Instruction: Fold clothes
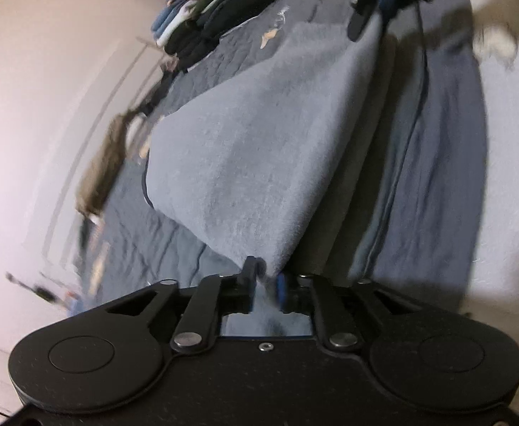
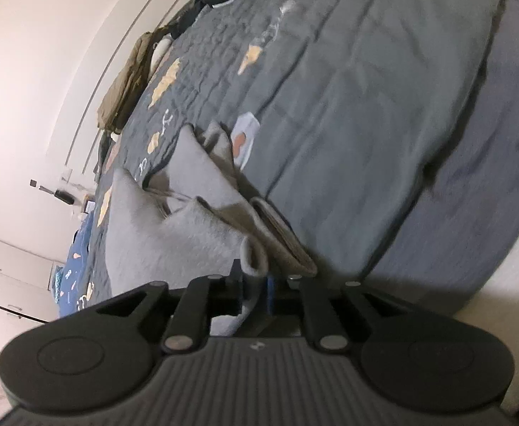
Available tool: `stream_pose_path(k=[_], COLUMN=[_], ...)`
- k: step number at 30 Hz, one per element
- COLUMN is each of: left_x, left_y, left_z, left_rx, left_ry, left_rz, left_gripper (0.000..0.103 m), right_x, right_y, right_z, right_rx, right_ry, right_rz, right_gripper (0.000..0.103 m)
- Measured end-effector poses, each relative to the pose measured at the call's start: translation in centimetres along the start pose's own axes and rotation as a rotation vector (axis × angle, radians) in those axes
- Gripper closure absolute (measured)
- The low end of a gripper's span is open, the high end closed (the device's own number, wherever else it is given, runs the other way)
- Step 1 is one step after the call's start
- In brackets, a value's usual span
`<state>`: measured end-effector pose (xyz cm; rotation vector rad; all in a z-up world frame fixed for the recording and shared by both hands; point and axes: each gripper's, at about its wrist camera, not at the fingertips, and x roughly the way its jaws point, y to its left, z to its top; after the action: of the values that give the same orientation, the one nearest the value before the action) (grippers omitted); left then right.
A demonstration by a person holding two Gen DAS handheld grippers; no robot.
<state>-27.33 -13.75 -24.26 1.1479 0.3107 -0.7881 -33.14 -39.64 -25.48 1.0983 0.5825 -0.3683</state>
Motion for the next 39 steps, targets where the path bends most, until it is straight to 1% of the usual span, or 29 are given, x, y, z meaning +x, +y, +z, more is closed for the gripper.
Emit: stream_pose_path(k=[1, 3, 5, 8, 10, 12, 15, 16, 19, 22, 25, 29, 33, 39], left_x=[-0.7, -2.0, -3.0, -3.9, -3.6, -3.3, -2.0, -1.9, -1.5, -1.0, -0.5, 0.8, 1.5, 2.2], left_y=[0.7, 1.9, 3.6, 7.2, 9.5, 11.1, 13.4, 13.7, 14.5, 14.5, 14.4, 14.1, 13.7, 13.2], left_z=[-0.2, -0.9, -1.6, -2.5, -2.3, -2.4, -2.0, -2.4, -3.3, -3.8, -3.7, -3.5, -3.4, -3.3], left_rx=[-0.024, -0.075, -0.151, -0.378, -0.517, -0.648, -0.789, -0.828, -0.924, -0.975, -0.995, -1.027, -1.019, -1.016], left_ry=[0.004, 0.010, -0.012, -0.084, -0.138, -0.186, -0.240, -0.250, -0.259, -0.246, -0.234, -0.216, -0.194, -0.170], left_rz=[-0.036, -0.110, -0.172, -0.228, -0.239, -0.267, -0.316, -0.328, -0.355, -0.366, -0.369, -0.387, -0.390, -0.389], left_gripper=[0.061, 0.046, 0.046, 0.046, 0.046, 0.046, 0.046, 0.046, 0.046, 0.046, 0.046, 0.046, 0.046, 0.046], right_x=[-0.7, -1.9, -3.3, -4.4, -4.5, -3.7, -1.3, -0.3, 2.6, 5.7, 7.6, 9.8, 11.9, 12.7], right_y=[0.2, 0.3, 0.5, 1.6, 3.2, 5.4, 8.8, 9.7, 11.4, 12.5, 12.2, 12.6, 12.9, 13.3], right_z=[0.2, 0.9, 1.7, 3.2, 4.4, 5.7, 7.5, 8.0, 9.2, 10.2, 10.2, 9.5, 8.7, 7.8], right_rx=[-0.021, -0.053, -0.081, -0.151, -0.214, -0.296, -0.444, -0.488, -0.590, -0.672, -0.692, -0.742, -0.794, -0.824], right_ry=[-0.010, -0.033, -0.062, -0.095, -0.099, -0.062, 0.024, 0.049, 0.105, 0.155, 0.196, 0.224, 0.251, 0.232], right_rz=[-0.013, -0.034, -0.036, -0.008, 0.035, 0.082, 0.167, 0.176, 0.184, 0.193, 0.205, 0.186, 0.181, 0.190], right_gripper=[0.088, 0.088, 0.088, 0.088, 0.087, 0.085, 0.076, 0.073, 0.072, 0.072, 0.072, 0.072, 0.072, 0.072])
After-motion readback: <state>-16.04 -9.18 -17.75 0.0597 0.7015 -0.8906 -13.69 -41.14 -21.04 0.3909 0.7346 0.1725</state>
